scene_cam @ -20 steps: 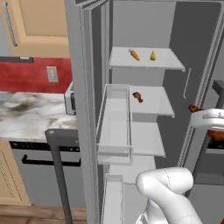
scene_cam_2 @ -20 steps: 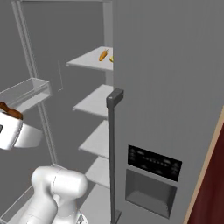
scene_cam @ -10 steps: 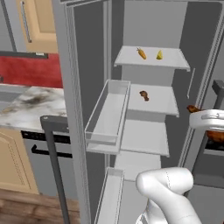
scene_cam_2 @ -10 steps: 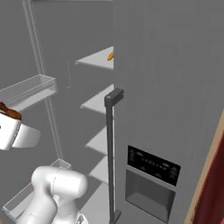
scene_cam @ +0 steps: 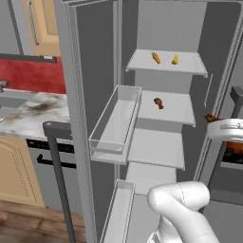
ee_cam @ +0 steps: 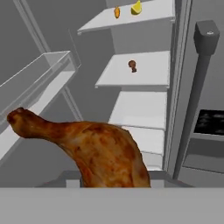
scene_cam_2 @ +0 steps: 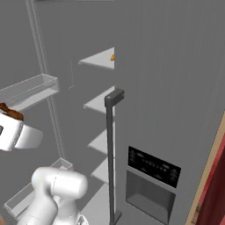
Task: Transport the chicken drumstick and lemon wedge to the fridge. Place the chicken drumstick on the rack containing meat and place the lemon wedge on the rack containing the vegetable, ensuring meats and vegetables are on different racks.
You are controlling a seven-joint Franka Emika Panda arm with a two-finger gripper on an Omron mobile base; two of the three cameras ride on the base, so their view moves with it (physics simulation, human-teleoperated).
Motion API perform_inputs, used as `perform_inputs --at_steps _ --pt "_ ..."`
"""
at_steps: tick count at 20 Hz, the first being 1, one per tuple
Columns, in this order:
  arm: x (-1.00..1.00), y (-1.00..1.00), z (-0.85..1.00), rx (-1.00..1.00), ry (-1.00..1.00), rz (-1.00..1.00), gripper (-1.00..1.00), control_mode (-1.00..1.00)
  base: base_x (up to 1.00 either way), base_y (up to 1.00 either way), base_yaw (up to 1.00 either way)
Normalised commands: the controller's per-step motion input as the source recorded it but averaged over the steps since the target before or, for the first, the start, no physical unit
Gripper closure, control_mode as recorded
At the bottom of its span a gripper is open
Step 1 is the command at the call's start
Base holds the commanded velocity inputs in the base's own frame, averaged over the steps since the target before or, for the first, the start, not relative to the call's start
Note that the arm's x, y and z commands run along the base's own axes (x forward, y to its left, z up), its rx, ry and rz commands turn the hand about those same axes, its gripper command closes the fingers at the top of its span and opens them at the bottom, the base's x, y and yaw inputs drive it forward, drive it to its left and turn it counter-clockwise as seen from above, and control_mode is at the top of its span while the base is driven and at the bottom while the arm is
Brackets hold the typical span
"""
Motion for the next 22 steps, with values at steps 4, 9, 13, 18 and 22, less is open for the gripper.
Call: perform_inputs --at_steps 4,9,13,18,22 --pt "0.94 0.0 -0.16 0.0 0.0 0.0 1.0 -1.0 0.0 0.0 0.0" --pt "0.6 -0.01 -0.07 -0.08 0.06 0.0 1.0 -1.0 0.0 0.0 0.0" --pt "0.65 -0.01 -0.1 -0.16 0.14 0.0 1.0 -1.0 0.0 0.0 0.0" --pt "0.6 -0.05 -0.13 -0.14 0.09 0.0 1.0 -1.0 0.0 0.0 0.0" --pt "0.53 -0.18 -0.3 -0.07 0.09 0.07 1.0 -1.0 0.0 0.0 0.0"
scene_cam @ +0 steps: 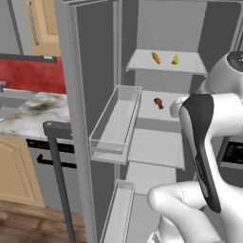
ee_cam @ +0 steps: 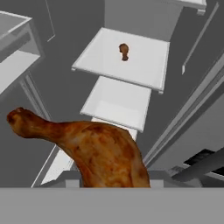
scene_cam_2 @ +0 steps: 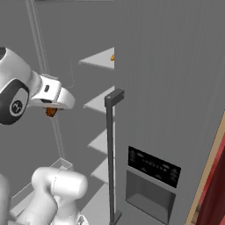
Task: Transport the chicken drumstick and lemon wedge to the fridge. Place the chicken drumstick on the rack containing meat and place the lemon wedge on the rack containing the vegetable, ensuring meats and vegetables are on different racks.
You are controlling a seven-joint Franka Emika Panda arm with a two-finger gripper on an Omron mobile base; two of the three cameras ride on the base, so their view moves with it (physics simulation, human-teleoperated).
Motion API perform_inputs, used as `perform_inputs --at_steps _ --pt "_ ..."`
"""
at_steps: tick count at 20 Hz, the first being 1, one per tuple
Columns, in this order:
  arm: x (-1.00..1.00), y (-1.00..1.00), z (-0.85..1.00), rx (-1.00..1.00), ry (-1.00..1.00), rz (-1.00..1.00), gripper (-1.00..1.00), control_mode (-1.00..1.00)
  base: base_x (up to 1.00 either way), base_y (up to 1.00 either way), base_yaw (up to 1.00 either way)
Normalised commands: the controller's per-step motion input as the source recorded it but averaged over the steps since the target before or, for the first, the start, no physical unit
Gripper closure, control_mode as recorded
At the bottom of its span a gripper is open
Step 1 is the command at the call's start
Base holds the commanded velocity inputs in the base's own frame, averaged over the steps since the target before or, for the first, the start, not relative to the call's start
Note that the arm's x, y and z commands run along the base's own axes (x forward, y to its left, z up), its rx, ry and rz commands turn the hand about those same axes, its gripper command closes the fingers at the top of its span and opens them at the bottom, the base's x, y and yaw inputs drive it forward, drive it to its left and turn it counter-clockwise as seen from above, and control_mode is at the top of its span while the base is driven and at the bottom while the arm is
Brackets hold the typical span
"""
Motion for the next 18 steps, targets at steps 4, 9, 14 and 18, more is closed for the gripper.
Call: perform_inputs --at_steps 4,9,14,18 --pt "0.3 -0.29 -0.34 -0.08 0.03 0.1 1.0 -1.0 0.0 0.0 0.0" --pt "0.13 -0.09 -0.37 -0.1 0.01 0.11 1.0 -1.0 0.0 0.0 0.0" --pt "0.23 -0.01 -0.38 -0.07 0.0 0.11 1.0 -1.0 0.0 0.0 0.0" --pt "0.45 -0.09 -0.22 -0.01 0.0 0.1 1.0 -1.0 0.0 0.0 0.0"
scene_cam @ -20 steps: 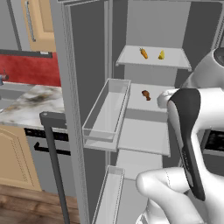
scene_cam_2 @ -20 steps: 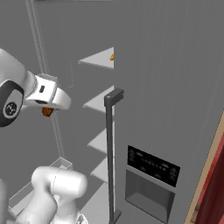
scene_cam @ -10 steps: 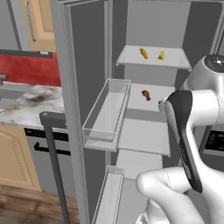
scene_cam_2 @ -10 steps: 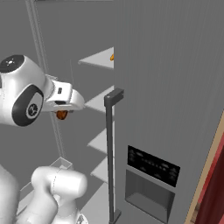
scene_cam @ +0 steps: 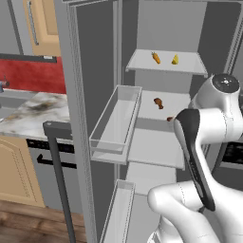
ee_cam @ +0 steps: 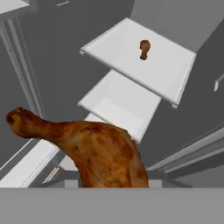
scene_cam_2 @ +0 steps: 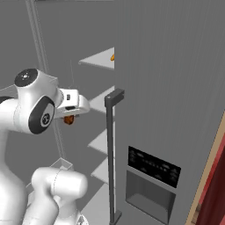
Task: Transport the chicken drumstick and lemon wedge to the fridge. Place the chicken drumstick on the rack containing meat and place the lemon wedge on the rack containing the vegetable, ensuring meats and vegetables are on different racks.
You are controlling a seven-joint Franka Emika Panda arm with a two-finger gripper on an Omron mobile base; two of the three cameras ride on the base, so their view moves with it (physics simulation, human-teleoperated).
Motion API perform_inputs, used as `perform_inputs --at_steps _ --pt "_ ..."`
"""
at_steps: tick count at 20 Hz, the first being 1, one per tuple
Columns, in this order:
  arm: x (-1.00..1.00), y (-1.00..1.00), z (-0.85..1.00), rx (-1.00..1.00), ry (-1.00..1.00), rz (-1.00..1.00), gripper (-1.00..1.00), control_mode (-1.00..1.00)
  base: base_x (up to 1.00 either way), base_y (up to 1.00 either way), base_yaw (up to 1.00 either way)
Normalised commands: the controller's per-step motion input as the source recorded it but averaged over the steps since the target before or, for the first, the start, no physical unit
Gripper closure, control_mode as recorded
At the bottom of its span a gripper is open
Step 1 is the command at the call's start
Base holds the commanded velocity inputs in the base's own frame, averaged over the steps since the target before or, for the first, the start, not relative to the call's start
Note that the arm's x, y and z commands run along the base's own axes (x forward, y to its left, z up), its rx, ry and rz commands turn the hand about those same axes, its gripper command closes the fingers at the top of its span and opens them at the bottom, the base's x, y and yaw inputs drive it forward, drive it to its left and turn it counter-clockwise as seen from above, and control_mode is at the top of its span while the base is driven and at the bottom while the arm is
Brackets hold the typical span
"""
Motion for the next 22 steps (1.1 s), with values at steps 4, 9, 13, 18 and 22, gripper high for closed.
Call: perform_inputs --at_steps 4,9,13,18,22 --pt "0.54 -0.23 -0.13 0.0 0.0 0.1 1.0 -1.0 0.0 0.0 0.0" --pt "0.68 -0.14 -0.24 0.0 0.0 0.03 1.0 -1.0 0.0 0.0 0.0" --pt "0.82 0.0 -0.19 0.0 0.0 0.0 1.0 -1.0 0.0 0.0 0.0" --pt "0.73 -0.05 -0.1 0.0 0.03 0.0 1.0 -1.0 0.0 0.0 0.0" --pt "0.61 -0.14 -0.23 0.0 0.02 0.02 1.0 -1.0 0.0 0.0 0.0"
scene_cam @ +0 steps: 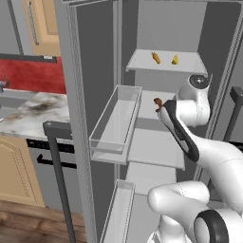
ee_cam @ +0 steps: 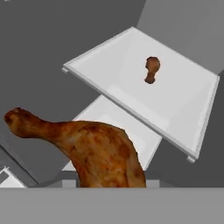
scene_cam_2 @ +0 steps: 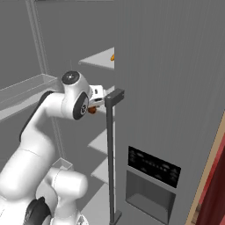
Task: Transport the chicken drumstick and lemon wedge to the fridge. Place the chicken drumstick on the rack containing meat and place the lemon wedge on the rack containing the vegetable, ensuring meats and vegetables are on different racks.
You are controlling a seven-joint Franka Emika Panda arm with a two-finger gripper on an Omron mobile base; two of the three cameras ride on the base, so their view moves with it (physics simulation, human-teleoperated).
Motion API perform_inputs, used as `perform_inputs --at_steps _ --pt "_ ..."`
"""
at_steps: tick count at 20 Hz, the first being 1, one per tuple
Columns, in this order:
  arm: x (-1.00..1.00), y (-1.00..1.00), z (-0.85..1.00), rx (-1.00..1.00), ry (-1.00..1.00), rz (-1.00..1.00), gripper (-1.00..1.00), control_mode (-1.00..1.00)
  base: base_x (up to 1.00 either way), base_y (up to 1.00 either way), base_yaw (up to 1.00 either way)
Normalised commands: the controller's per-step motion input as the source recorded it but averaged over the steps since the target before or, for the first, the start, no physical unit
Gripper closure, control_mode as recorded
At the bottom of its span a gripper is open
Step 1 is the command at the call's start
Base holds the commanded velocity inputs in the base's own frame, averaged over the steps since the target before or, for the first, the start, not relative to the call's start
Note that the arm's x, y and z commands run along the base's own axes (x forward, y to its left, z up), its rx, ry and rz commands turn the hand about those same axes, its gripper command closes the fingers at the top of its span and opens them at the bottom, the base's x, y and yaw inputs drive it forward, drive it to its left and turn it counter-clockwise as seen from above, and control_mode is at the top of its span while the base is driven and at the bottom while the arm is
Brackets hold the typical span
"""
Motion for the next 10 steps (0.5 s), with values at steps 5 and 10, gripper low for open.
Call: perform_inputs --at_steps 5,10 --pt "0.73 0.0 -0.35 0.0 0.0 0.02 1.0 -1.0 0.0 0.0 0.0" --pt "0.66 -0.01 -0.35 0.0 0.0 0.02 1.0 -1.0 0.0 0.0 0.0"
